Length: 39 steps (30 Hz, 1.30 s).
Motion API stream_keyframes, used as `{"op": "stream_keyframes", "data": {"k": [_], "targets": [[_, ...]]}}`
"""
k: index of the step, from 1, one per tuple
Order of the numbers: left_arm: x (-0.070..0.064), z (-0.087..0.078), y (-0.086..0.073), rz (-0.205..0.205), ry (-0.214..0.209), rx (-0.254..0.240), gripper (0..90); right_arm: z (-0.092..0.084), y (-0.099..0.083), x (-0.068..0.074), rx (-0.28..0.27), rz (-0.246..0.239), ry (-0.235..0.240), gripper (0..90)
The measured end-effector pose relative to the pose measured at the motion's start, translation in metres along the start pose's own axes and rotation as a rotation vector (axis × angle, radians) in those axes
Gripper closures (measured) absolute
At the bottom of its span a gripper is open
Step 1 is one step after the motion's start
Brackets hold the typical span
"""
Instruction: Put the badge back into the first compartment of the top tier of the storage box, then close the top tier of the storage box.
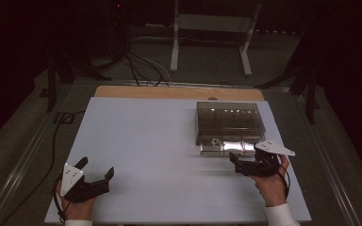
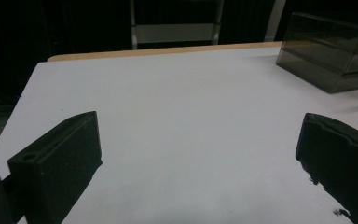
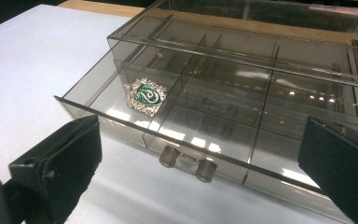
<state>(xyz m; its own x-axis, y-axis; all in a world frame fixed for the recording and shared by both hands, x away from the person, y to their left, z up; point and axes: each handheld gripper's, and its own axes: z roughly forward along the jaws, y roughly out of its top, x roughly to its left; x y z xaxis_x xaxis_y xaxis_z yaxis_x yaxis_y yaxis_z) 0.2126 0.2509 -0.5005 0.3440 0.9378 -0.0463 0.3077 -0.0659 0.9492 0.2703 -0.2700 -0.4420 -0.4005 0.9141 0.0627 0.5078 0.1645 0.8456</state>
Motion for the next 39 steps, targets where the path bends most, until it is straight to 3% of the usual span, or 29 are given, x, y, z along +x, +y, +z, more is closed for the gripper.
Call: {"op": "stream_keyframes", "data": {"k": [13,16,19,24,28,39], "targets": [[0.000,0.000,0.000,-0.002,0.002,-0.002,1.1,-0.005,-0.006,0.002,0.013,-0.007,0.014,0.1],[0.000,0.000,0.000,0.001,0.001,0.000,1.1,-0.007,-0.007,0.004,0.010,-0.016,-0.003,5.8],[0.000,0.000,0.000,-0.001,0.002,0.000,1.1,-0.010,-0.009,0.005,0.004,-0.013,-0.014,20.4],[0.000,0.000,0.000,0.001,0.002,0.001,1.1,-0.016,-0.011,0.004,-0.036,-0.022,-0.005,67.2],[0.000,-0.001,0.000,-0.001,0.001,0.000,1.1,-0.018,-0.012,0.001,-0.023,-0.005,-0.015,89.7],[0.000,0.000,0.000,-0.003,0.000,-0.002,1.1,-0.015,-0.018,-0.003,0.007,-0.015,-0.035,90.0]]}}
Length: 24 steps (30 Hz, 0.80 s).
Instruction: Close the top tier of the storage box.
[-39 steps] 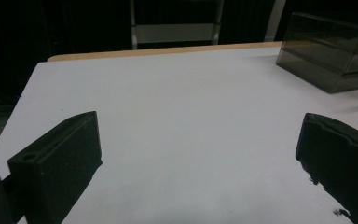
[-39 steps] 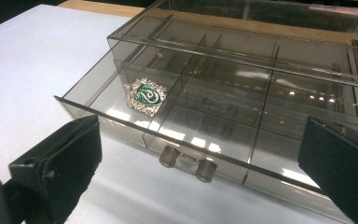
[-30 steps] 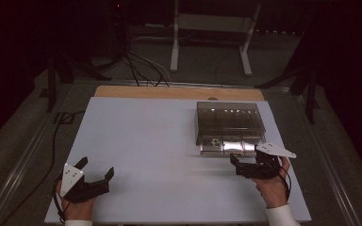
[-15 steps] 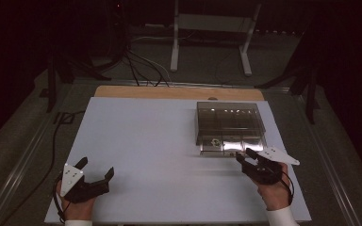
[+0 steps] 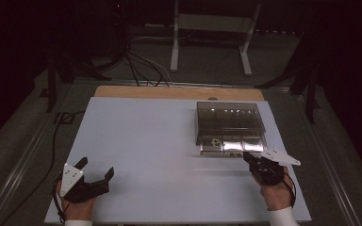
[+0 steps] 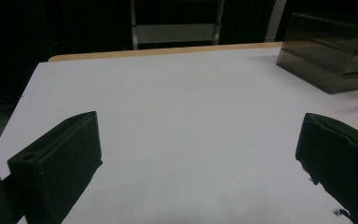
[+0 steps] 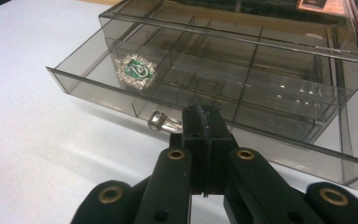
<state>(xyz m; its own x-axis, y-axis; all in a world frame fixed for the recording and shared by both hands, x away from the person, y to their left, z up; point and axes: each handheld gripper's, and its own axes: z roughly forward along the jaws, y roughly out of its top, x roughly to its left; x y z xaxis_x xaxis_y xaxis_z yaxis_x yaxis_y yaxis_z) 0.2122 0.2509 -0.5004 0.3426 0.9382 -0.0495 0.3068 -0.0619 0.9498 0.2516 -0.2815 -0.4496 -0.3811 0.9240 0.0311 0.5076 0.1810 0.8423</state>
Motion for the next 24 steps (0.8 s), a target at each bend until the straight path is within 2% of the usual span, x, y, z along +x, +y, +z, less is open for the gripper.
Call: {"op": "stream_keyframes", "data": {"k": [12,24], "targets": [[0.000,0.000,0.000,0.003,0.001,0.003,1.1,0.007,-0.006,-0.003,0.030,0.004,-0.008,90.0],[0.000,0.000,0.000,0.004,0.001,0.003,1.1,0.012,-0.009,-0.003,0.037,-0.004,-0.017,90.0]]}}
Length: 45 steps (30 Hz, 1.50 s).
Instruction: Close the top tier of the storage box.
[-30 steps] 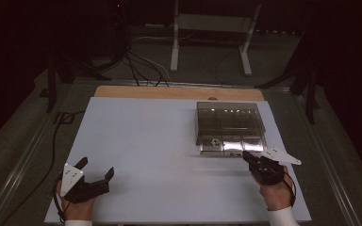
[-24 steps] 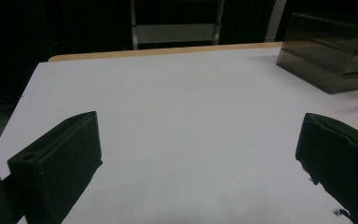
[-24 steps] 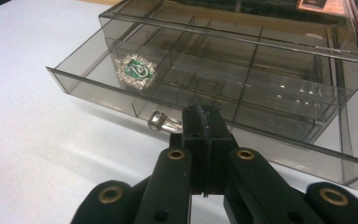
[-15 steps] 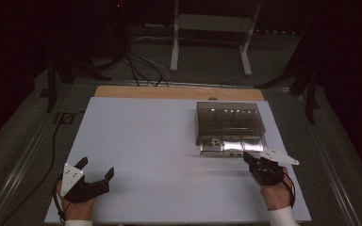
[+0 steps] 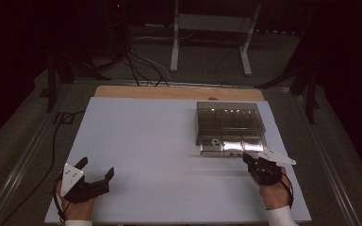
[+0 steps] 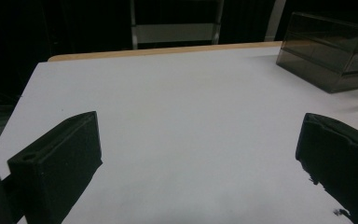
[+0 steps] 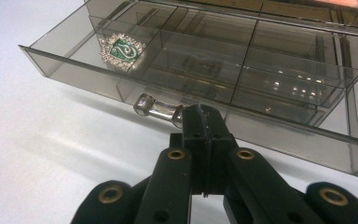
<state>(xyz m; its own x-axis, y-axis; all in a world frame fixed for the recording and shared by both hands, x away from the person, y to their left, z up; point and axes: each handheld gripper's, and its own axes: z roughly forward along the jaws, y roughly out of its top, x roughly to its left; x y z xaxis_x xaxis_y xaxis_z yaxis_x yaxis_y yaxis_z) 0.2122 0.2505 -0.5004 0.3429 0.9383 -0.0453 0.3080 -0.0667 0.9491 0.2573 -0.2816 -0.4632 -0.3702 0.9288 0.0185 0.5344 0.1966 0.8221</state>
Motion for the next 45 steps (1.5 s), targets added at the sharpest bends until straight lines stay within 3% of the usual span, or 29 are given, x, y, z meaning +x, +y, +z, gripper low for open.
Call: {"op": "stream_keyframes", "data": {"k": [45], "targets": [[-0.0005,0.0008,0.0000,0.001,-0.005,0.002,1.1,0.0097,-0.0015,0.0017,0.012,0.004,-0.010,90.0]]}}
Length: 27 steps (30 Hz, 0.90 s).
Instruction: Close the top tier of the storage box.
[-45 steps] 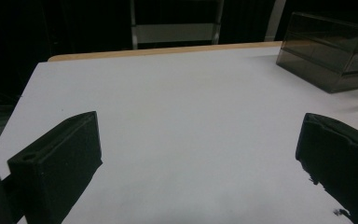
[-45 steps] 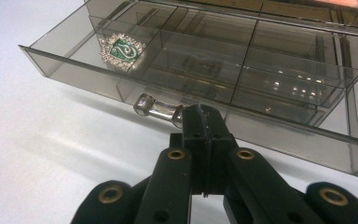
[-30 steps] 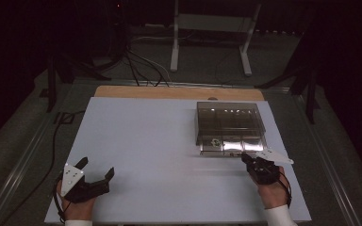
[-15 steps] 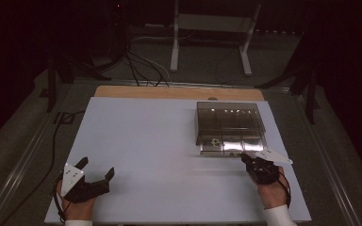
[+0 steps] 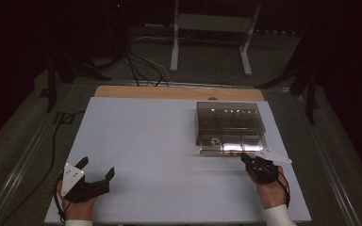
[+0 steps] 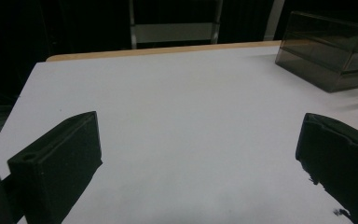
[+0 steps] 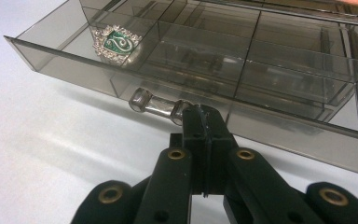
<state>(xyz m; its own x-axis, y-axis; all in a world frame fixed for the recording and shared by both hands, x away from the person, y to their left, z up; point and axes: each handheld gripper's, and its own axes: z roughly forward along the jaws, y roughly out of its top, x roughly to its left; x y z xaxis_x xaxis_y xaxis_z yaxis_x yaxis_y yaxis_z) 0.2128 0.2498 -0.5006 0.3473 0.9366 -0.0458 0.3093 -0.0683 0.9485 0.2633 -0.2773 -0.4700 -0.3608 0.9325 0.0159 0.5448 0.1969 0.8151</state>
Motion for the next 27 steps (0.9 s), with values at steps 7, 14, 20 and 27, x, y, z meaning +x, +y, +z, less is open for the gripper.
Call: {"op": "stream_keyframes", "data": {"k": [7,14,20,27], "targets": [[0.0000,0.0001,0.0000,0.000,0.000,-0.001,1.1,0.0010,0.0003,0.0001,0.001,0.002,-0.003,90.0],[-0.0001,0.0004,-0.0002,0.000,0.001,0.002,1.1,0.0019,0.0008,0.0002,0.002,0.001,-0.005,90.0],[0.0000,0.0004,-0.0002,0.001,0.001,0.004,1.1,0.0028,0.0014,0.0002,0.002,0.002,-0.007,90.0],[-0.0001,0.0004,-0.0003,0.002,0.003,0.005,1.1,0.0033,0.0019,-0.0005,0.003,0.003,-0.008,90.0]]}}
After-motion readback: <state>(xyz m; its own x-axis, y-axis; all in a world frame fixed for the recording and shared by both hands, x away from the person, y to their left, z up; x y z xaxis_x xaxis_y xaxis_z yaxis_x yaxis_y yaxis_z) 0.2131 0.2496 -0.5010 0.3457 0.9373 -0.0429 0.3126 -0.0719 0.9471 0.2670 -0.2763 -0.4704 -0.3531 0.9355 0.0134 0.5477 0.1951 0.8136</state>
